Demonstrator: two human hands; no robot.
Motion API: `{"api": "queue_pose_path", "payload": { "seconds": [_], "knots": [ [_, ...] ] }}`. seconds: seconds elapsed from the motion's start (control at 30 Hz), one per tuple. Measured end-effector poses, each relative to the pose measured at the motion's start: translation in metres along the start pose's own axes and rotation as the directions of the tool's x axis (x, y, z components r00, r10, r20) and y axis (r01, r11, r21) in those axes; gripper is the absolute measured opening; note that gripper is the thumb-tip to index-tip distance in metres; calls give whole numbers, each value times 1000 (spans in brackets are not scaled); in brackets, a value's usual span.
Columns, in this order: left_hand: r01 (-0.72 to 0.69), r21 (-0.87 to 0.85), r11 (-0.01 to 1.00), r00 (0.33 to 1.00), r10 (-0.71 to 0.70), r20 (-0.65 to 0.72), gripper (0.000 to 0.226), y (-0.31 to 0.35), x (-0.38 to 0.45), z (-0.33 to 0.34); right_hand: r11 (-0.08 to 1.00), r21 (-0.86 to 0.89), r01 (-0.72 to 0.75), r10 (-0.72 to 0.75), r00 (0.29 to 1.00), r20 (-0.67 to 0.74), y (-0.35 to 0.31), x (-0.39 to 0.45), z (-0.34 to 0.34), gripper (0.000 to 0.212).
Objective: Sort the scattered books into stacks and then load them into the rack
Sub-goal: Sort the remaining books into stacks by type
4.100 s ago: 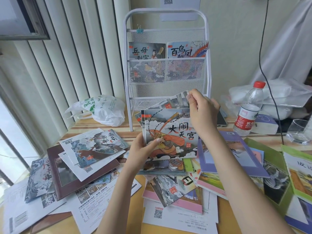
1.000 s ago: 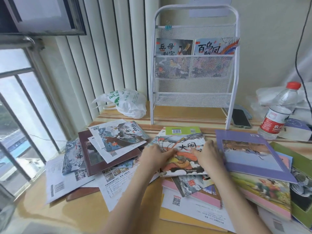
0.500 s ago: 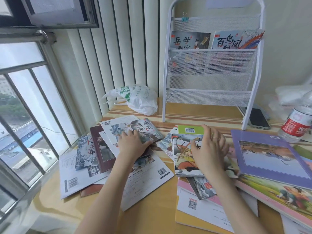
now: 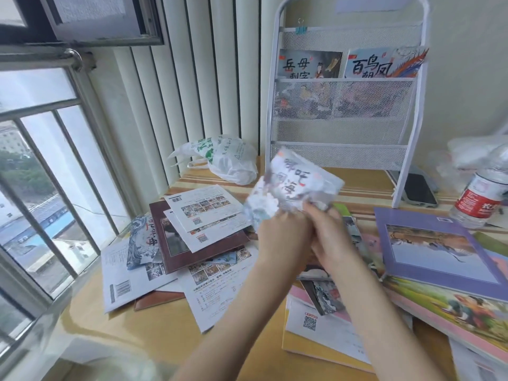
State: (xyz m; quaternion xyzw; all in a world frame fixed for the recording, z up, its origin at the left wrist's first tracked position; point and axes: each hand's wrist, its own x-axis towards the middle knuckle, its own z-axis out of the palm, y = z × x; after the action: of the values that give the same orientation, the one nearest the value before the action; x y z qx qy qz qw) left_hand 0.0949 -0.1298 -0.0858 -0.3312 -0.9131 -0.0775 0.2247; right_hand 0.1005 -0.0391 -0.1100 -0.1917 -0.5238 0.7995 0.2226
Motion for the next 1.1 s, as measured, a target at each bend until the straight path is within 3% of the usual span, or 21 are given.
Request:
{"api": "queue_pose_path", "payload": {
  "seconds": [0.07, 0.13, 0.17, 0.2, 0.27, 0.37, 0.43, 0.5, 0.6, 0.67, 0.73, 0.8, 0.83, 0.87, 1.0, 1.1],
  "knots": [
    [55, -270, 961, 994, -28, 102, 39, 5, -3, 9, 974, -221, 50, -90, 981, -173, -8, 12, -27, 24],
    [234, -558, 796, 972, -197, 127, 58, -3, -4, 18, 862, -508, 10, -157, 956, -248, -23, 18, -59, 47],
    [287, -649, 705, 948, -306, 87, 54, -11, -3, 24, 792, -610, -31, -159, 954, -255, -28, 20, -75, 59],
    [329, -690, 645, 916, -396, 67, 44, -21, 0, 35, 722, -689, -65, -140, 961, -237, -31, 23, -89, 65],
    [477, -703, 528, 857, -458, 237, 36, -37, 4, 56, 557, -825, -95, -98, 979, -180, -25, 24, -103, 69],
    [636, -717, 285, 765, -359, 535, 45, -40, 1, 72, 309, -949, -62, -167, 979, -119, -1, 25, -107, 63],
    [675, -706, 214, 731, -322, 602, 41, -34, 0, 74, 205, -978, -46, -228, 969, -93, 7, 24, -102, 55],
    [699, -697, 158, 706, -303, 640, 38, -33, 4, 72, 162, -987, 16, -267, 963, -28, 10, 23, -96, 52],
    [717, -686, -121, 636, -287, 716, 16, -37, 14, 69, 215, -975, 58, -311, 950, -12, 18, 23, -98, 48],
    [699, -672, -246, 622, -256, 740, 8, -37, 19, 70, 266, -961, 80, -345, 938, -17, 19, 20, -98, 47],
    [703, -666, -248, 634, -206, 746, 16, -28, 22, 70, 285, -952, 107, -384, 923, -11, 18, 16, -96, 48],
    [732, -681, 7, 660, -255, 707, 22, -13, 22, 68, 313, -940, 136, -397, 918, 0, 18, 15, -96, 50],
    [707, -689, 160, 698, -313, 644, 21, -6, 20, 67, 346, -928, 139, -383, 924, -4, 18, 16, -98, 52],
    [658, -711, 249, 745, -353, 566, 21, -1, 18, 66, 405, -903, 142, -363, 932, -16, 17, 17, -99, 55],
    [300, -936, 181, 935, -252, 251, 23, 3, 14, 47, 781, -608, 145, -249, 964, -90, -12, 12, -102, 70],
    [33, -979, 203, 978, -210, -10, 19, 6, 15, 29, 878, -396, 270, -288, 957, 13, -40, 8, -101, 40]
  ]
}}
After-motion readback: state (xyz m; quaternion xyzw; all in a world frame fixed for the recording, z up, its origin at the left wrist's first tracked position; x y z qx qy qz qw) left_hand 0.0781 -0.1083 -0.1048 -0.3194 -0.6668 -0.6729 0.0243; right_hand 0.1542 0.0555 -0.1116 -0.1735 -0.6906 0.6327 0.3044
